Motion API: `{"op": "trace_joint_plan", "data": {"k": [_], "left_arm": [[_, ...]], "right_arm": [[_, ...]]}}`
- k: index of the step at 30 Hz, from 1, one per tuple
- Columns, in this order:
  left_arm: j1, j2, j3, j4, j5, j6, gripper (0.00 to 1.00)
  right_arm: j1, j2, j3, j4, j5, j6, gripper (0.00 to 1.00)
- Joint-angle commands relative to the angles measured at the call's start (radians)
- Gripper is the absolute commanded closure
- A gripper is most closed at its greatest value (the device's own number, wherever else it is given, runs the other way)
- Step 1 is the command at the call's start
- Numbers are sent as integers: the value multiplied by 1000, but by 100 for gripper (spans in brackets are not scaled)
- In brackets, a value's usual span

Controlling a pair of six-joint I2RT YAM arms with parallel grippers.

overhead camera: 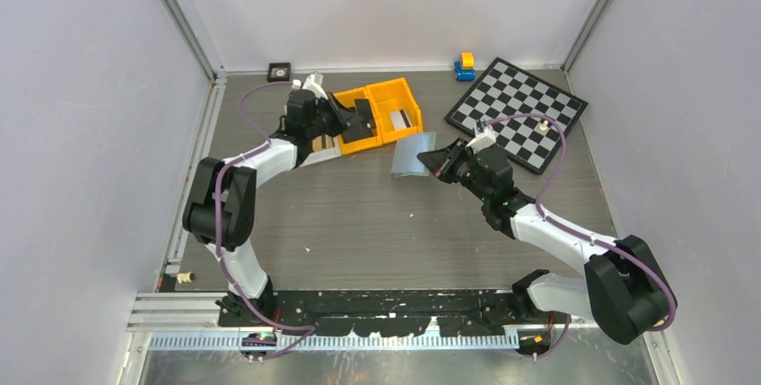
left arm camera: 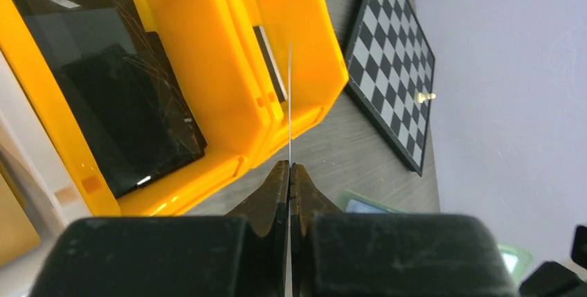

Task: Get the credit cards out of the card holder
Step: Place the credit card in the storage box.

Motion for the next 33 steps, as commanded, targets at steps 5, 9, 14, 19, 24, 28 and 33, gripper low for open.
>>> {"op": "trace_joint_plan", "data": {"k": [5, 9, 14, 19, 24, 28, 33], "left_arm": [[20, 104, 115, -48, -41, 38, 100], [38, 130, 124, -47, -38, 40, 100], [51, 156, 134, -56, -20, 33, 98], [52, 129, 159, -147, -25, 45, 78], [46, 4, 116, -174, -24, 32, 62], [12, -127, 57, -222, -31, 28, 55], [-74, -329, -72, -279, -58, 73, 42]], "right_arm": [[-4, -32, 5, 67, 28, -22, 100], [-4, -32, 5, 70, 25, -17, 99], [-4, -35, 2, 71, 31, -18, 100], [-3, -37, 6, 60, 37, -27, 100], [-3, -37, 13, 46, 39, -37, 99], [-5, -49, 11, 44, 37, -42, 100], [-5, -71, 9, 46, 27, -45, 100]]}}
